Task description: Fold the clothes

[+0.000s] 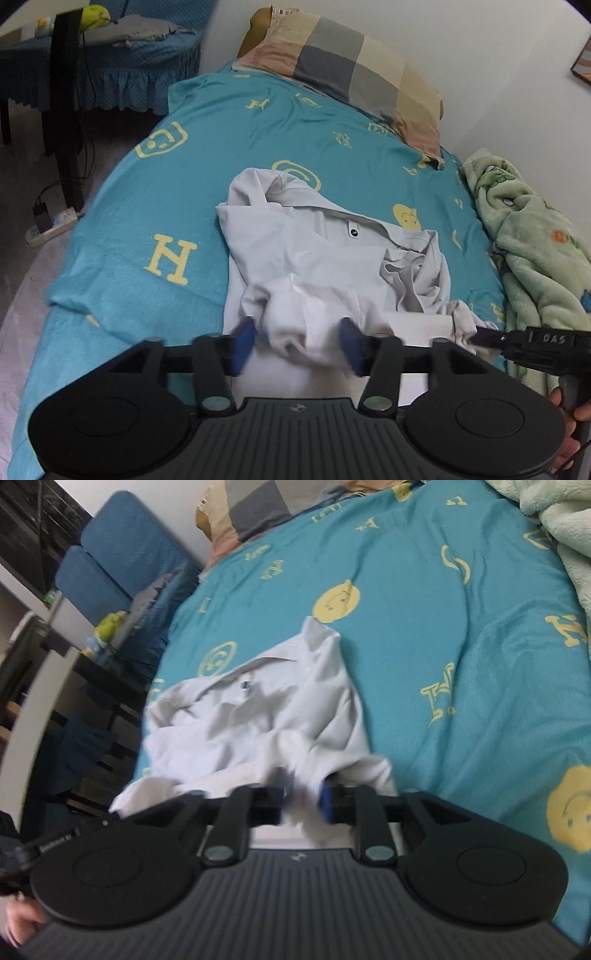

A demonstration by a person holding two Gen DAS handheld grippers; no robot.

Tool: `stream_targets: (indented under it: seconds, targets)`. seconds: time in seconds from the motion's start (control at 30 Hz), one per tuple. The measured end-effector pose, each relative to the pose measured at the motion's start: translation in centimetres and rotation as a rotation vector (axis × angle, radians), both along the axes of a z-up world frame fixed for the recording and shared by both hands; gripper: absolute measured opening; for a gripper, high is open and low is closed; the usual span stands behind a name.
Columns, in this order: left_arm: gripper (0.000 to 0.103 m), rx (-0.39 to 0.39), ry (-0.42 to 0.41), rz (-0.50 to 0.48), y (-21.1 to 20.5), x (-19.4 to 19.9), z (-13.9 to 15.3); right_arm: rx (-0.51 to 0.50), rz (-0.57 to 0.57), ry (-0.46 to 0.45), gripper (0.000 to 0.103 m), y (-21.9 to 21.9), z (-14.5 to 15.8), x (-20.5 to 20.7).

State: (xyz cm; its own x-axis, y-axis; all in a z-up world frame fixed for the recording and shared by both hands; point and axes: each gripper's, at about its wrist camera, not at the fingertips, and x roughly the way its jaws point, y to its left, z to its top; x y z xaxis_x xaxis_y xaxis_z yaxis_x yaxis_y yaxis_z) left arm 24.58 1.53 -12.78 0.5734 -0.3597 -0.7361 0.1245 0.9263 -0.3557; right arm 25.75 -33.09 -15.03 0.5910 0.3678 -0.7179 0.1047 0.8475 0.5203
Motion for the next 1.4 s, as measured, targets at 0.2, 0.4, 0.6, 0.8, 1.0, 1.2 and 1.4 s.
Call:
stream_targets:
  seconds: [0.2,0.4,0.6,0.8,1.0,1.2,1.4]
  targets:
    - [0.080,0.030,-0.027,-0.008,-0.4,-6.7,2.8,0.034,-0.006,-0.054,0.060,0.9,3.7,-5.1]
    - [0.080,0.006,0.004,0.001,-0.1,-13.2,3.5,0.111,-0.023,-0.044,0.061,2.1,4.7,-10.9]
    - [0.081,-0.070,0.038,0.039,1.3,-16.8,3.4,0.278,-0.085,0.023,0.061,2.7,2.6,-15.8]
    - [0.081,-0.043,0.075,0.060,1.1,-17.0,2.3,0.350,-0.171,0.120,0.061,3.0,0.0,-17.2]
    - [0.081,-0.030,0.106,0.051,0.6,-16.3,1.2,0.432,-0.243,0.218,0.068,2.7,-2.5,-17.2]
    - [0.087,-0.117,0.195,0.071,1.2,-15.3,-0.9,0.455,-0.284,0.263,0.078,2.7,-3.6,-17.1]
    - [0.087,-0.298,0.321,0.137,2.7,-14.1,-4.7,0.529,-0.398,0.326,0.078,2.2,-6.0,-17.2]
